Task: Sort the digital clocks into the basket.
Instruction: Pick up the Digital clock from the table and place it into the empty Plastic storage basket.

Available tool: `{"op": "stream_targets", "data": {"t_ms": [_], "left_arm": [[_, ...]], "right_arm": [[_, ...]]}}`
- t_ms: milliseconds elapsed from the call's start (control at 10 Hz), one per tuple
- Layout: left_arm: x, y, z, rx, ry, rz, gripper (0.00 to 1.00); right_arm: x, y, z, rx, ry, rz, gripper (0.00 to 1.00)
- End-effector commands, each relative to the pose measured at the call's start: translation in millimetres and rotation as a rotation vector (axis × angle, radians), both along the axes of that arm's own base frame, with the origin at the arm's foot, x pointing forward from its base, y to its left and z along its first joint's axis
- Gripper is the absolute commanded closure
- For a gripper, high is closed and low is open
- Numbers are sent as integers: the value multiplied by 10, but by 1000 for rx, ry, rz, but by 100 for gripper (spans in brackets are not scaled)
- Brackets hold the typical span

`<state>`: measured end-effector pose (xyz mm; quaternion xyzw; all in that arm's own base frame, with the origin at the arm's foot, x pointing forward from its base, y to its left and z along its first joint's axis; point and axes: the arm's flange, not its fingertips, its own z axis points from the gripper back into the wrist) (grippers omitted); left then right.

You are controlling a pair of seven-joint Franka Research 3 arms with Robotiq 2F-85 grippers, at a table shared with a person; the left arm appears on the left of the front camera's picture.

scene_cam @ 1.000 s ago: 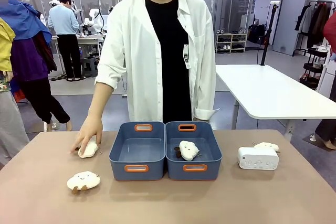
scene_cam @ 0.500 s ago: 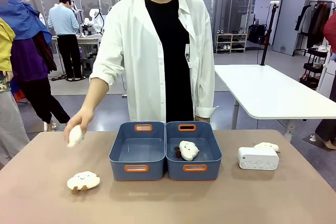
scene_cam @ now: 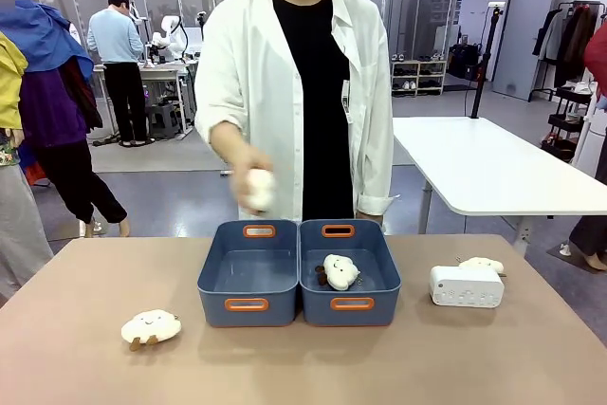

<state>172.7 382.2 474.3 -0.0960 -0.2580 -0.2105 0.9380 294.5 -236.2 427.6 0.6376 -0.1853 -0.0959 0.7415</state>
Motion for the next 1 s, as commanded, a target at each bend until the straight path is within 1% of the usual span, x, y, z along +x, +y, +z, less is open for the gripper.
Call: {"op": "stream_targets", "data": {"t_ms": [0,600,700,800,900], "left_arm": [[-33,-27,21,10,2,-9,100],[-33,-27,21,10,2,-9,100],[6,-7,3,2,1,-1,45],[47,-284,282,67,-43,-96,45],[139,-500,546,80,-46,-109,45]], "right_arm": [[-30,0,19,-6,-19,11,0],[-30,0,19,-6,-19,11,0],[-30,0,19,-6,-19,11,0],[-30,0,19,-6,-19,11,0],[-30,0,19,-6,-19,11,0]]}}
